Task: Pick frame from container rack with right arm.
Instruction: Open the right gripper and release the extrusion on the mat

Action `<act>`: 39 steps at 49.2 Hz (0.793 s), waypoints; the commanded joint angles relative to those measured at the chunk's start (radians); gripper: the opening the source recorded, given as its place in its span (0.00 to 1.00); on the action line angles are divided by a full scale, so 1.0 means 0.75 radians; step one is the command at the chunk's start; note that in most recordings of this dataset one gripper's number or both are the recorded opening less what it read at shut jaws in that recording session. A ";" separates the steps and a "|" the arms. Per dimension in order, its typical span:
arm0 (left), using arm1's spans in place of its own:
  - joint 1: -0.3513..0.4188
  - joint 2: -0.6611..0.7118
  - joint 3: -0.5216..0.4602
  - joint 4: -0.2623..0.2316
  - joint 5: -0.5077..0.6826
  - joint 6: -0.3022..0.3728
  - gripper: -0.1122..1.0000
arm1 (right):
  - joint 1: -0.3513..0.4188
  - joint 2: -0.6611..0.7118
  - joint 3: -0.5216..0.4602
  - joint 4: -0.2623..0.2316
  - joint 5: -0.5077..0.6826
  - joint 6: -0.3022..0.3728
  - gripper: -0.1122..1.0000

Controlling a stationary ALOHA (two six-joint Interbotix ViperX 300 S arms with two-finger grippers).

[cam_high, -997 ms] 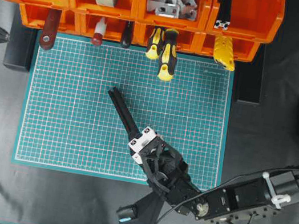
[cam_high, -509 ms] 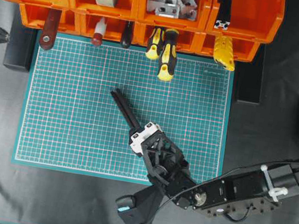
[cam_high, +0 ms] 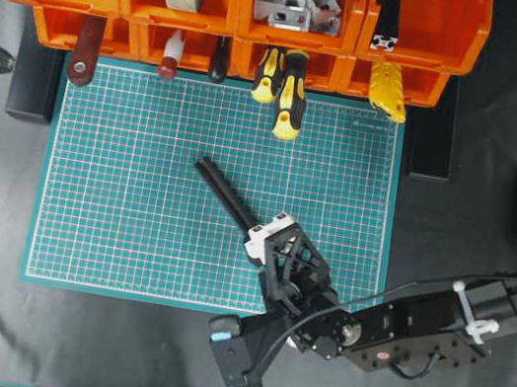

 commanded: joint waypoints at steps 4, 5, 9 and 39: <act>-0.002 0.002 -0.014 0.004 -0.006 -0.002 0.10 | -0.008 -0.078 0.004 0.029 -0.061 0.190 0.83; -0.002 0.002 -0.014 0.002 -0.004 -0.002 0.10 | -0.010 -0.084 0.006 0.029 -0.061 0.219 0.83; -0.002 -0.004 -0.014 0.004 0.000 -0.002 0.10 | -0.010 -0.117 0.025 0.029 -0.059 0.329 0.83; 0.000 -0.041 -0.022 0.002 0.108 0.000 0.10 | -0.029 -0.798 0.382 -0.022 -0.112 0.781 0.83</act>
